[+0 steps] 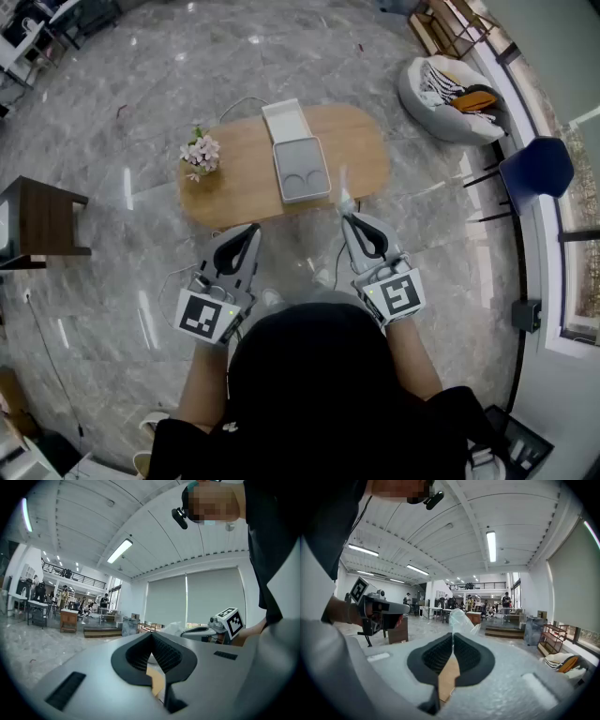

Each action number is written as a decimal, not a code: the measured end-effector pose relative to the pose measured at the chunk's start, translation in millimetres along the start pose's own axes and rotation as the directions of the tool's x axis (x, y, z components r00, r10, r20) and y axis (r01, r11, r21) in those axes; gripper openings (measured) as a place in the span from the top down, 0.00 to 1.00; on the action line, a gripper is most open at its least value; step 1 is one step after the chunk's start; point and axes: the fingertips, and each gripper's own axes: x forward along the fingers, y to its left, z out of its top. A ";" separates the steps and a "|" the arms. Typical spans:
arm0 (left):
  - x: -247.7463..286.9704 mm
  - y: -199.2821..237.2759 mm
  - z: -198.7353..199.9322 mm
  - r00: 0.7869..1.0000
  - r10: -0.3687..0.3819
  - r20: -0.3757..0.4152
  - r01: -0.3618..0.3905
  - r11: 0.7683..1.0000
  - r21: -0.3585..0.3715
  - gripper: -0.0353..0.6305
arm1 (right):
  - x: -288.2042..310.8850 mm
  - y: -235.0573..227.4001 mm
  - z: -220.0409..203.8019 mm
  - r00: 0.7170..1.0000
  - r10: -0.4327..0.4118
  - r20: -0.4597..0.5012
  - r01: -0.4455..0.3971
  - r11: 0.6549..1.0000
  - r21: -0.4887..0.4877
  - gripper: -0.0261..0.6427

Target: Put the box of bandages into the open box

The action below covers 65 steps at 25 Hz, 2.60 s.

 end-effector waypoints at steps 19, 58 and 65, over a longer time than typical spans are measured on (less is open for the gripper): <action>83.5 -50.8 -10.3 0.997 0.058 -0.053 -0.058 0.998 0.008 0.93 | -25.6 -88.6 -14.9 0.997 0.062 0.050 -0.063 0.998 0.012 0.95; 151.1 235.1 -25.4 0.988 -0.124 -0.088 0.115 0.988 -0.103 0.93 | 251.2 -91.6 -17.5 0.986 -0.049 -0.162 0.055 0.998 0.033 0.95; 150.4 252.8 -33.1 0.990 -0.093 -0.105 0.079 0.988 -0.135 0.93 | 280.8 -94.1 -24.5 0.980 0.003 -0.201 0.002 1.000 0.023 0.95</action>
